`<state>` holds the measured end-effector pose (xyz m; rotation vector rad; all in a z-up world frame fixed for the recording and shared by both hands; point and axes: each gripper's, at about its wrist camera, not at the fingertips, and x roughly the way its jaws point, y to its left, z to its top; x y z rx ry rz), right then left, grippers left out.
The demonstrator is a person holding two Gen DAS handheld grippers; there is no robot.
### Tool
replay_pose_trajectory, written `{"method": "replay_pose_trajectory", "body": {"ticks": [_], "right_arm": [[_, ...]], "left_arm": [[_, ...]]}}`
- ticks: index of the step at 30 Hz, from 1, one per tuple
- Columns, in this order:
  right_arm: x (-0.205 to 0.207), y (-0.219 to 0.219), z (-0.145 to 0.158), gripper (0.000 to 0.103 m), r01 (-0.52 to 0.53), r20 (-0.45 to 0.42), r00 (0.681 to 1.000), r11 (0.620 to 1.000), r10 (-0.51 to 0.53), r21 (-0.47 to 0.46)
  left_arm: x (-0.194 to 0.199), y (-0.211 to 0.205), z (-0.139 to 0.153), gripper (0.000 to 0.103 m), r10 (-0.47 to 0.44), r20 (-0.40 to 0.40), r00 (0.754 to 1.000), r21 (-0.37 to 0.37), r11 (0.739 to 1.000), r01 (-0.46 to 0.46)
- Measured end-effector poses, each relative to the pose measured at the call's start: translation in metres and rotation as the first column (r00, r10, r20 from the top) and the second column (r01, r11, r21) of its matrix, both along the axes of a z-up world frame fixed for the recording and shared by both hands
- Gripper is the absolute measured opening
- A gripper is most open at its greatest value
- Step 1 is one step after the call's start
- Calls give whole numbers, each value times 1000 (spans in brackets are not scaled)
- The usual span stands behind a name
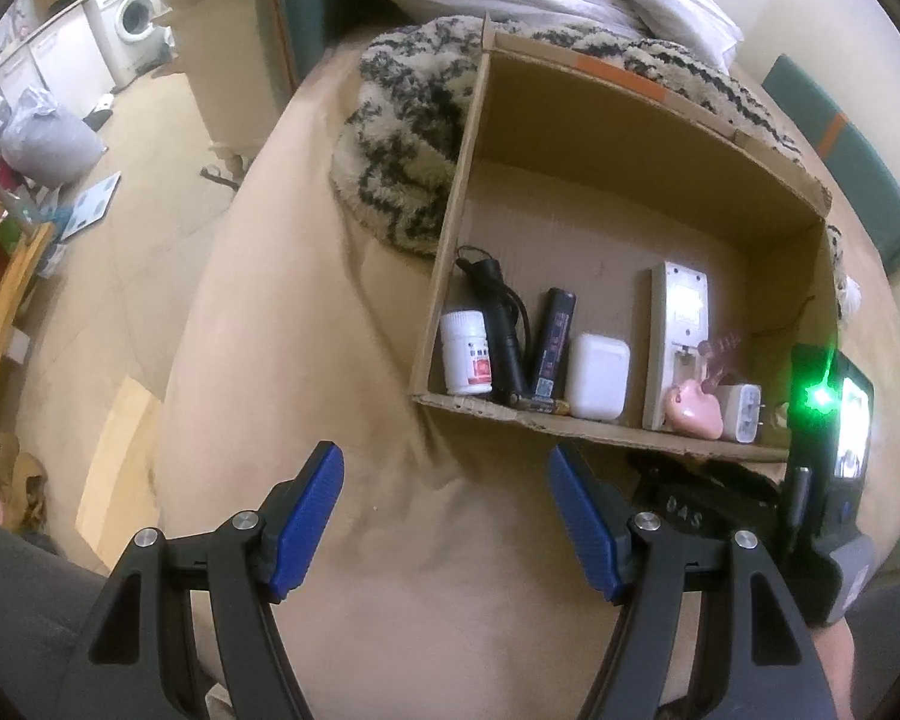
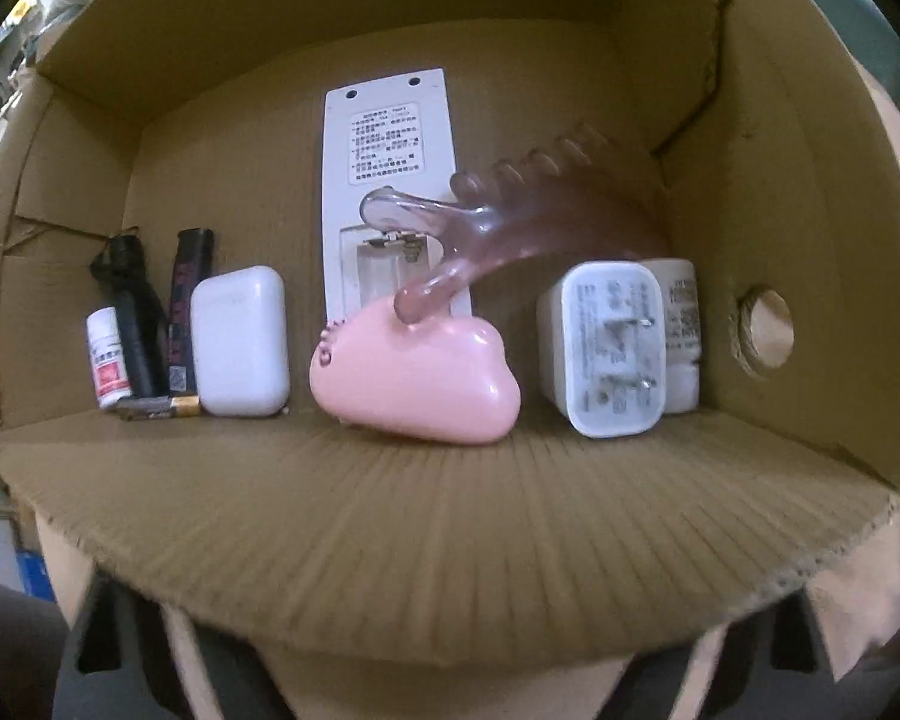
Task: Organize rigid objects
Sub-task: 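Grasp a second AA battery with the left tool while the right tool grasps the pink cylinder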
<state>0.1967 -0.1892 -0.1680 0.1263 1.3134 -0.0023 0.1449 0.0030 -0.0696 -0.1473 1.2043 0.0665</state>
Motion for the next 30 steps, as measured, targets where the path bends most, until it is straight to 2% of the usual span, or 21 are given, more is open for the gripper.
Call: {"method": "replay_pose_trajectory", "body": {"ticks": [3, 7, 11, 16, 19, 22, 27, 30], "right_arm": [[-4, -4, 4, 65, -5, 12, 1000, 1000, 5, 18], [-12, -18, 13, 65, 21, 24, 999, 997, -23, 70], [-25, -44, 21, 65, 87, -10, 996, 986, -87, 140], [-49, -72, 43, 65, 123, -20, 992, 973, -121, 193], [-57, -80, 63, 65, 112, 9, 993, 971, -117, 211], [-65, -96, 80, 65, 116, 77, 988, 966, -137, 233], [-67, -126, 95, 65, 157, 132, 967, 920, -217, 360], [-60, -123, 98, 65, 174, 151, 954, 889, -259, 424]], "left_arm": [[0, -3, -3, 68, -7, -5, 1000, 7, 1000, 7], [-2, -13, -7, 68, -41, -8, 999, 31, 999, 41], [-4, -24, -13, 68, -86, -15, 996, 75, 993, 87], [-1, -29, -23, 68, -95, -38, 995, 68, 993, 97], [0, -37, -27, 68, -110, -47, 993, 63, 992, 113], [1, -49, -30, 68, -150, -55, 987, 67, 986, 153], [-2, -70, -36, 68, -212, -80, 974, 37, 976, 216], [-1, -91, -44, 68, -249, -95, 964, 42, 966, 253]]}}
